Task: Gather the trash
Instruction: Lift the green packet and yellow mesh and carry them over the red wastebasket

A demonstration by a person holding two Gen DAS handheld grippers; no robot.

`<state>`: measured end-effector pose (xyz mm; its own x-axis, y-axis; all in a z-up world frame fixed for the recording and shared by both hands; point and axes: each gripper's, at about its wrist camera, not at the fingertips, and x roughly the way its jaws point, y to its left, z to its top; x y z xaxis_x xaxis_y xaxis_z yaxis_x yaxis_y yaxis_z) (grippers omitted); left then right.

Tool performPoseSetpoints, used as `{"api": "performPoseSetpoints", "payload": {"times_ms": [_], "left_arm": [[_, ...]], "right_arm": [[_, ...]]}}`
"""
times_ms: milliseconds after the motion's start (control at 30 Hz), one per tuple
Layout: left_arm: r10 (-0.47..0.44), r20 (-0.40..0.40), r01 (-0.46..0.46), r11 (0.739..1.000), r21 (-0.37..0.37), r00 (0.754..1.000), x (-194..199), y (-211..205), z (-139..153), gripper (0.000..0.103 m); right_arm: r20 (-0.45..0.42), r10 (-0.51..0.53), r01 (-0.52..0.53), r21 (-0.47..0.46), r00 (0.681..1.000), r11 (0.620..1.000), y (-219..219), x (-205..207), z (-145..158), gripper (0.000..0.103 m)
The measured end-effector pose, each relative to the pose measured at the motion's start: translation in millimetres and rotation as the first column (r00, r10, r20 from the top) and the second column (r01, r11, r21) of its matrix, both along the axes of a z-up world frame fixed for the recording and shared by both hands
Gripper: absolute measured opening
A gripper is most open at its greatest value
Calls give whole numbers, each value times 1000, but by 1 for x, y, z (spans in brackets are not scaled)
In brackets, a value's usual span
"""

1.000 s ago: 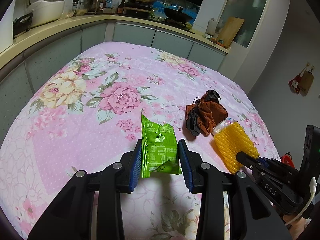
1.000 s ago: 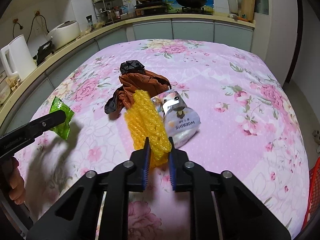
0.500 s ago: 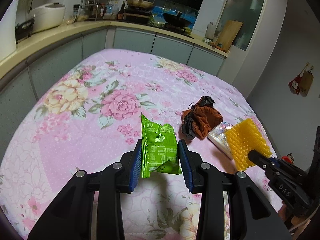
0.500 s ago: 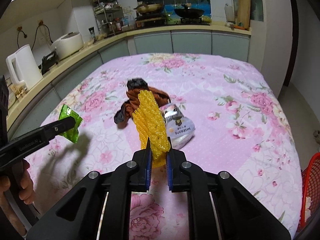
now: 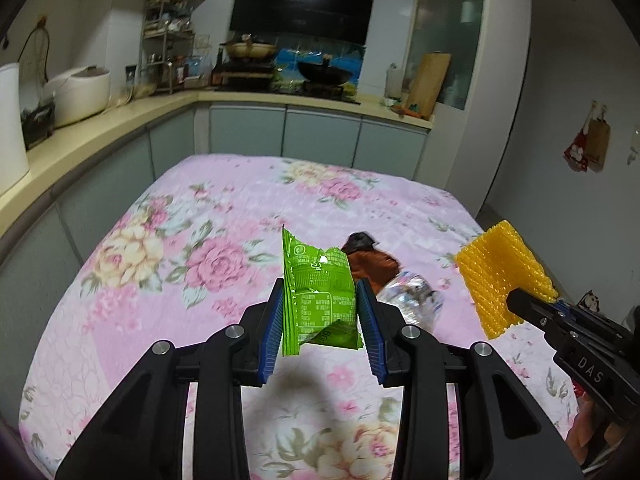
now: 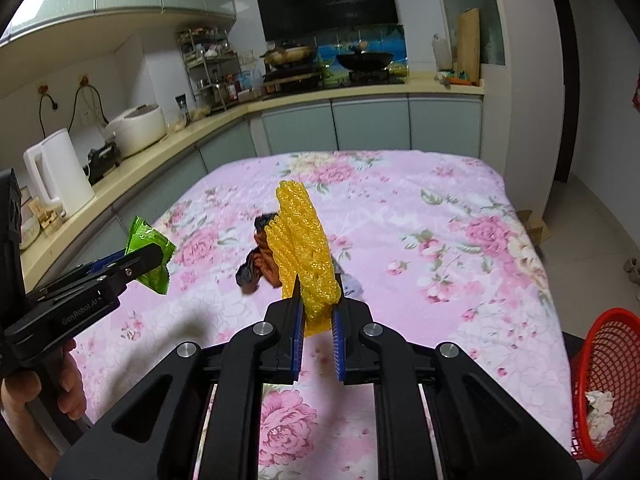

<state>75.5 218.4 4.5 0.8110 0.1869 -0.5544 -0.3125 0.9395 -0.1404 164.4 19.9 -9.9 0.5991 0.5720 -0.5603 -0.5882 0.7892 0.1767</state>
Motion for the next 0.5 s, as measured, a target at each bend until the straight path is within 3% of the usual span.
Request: {"api": "performPoseSetpoints", "payload": {"times_ms": [500], "left_arm": [[-73,38,70,995,71,997,11,-42,21,34]], "right_arm": [[38,-93,91,57,995,994,-47,3,20,12]]}}
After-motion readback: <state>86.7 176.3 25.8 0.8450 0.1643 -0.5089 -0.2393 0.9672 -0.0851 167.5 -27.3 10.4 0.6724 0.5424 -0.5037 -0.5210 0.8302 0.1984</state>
